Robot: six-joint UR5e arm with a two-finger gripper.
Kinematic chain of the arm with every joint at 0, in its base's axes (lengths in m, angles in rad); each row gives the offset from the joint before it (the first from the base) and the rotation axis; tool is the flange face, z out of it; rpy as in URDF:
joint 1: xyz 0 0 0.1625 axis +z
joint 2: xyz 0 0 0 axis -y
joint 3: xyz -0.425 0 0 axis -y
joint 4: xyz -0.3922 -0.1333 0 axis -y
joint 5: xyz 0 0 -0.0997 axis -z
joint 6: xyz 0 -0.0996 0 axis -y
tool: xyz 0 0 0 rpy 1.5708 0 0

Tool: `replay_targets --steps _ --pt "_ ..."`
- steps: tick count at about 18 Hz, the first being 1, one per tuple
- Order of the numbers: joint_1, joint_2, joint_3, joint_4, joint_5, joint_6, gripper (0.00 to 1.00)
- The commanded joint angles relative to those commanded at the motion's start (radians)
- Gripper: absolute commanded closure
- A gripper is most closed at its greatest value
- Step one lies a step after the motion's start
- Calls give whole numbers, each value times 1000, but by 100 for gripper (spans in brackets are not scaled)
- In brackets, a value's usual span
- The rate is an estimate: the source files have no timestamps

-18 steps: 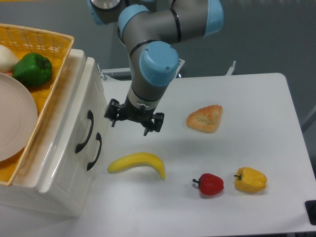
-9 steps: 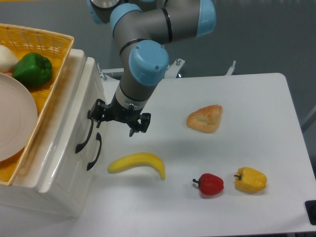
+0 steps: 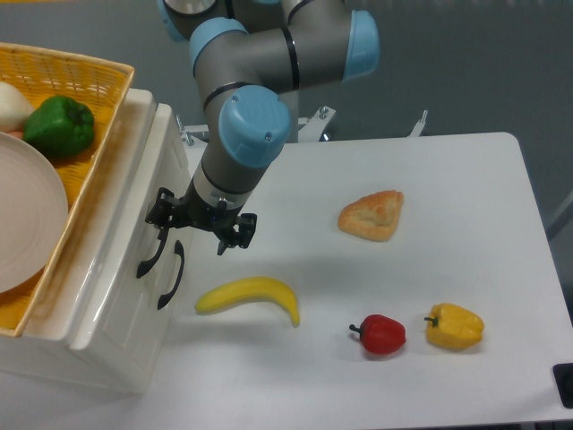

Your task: Slide the top white drawer open

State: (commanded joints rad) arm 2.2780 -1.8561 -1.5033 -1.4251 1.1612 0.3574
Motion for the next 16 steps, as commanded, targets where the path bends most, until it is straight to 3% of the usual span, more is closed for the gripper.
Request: replay_targets --steps 16 --pt "-26 -26 -2 0 5 -3 0"
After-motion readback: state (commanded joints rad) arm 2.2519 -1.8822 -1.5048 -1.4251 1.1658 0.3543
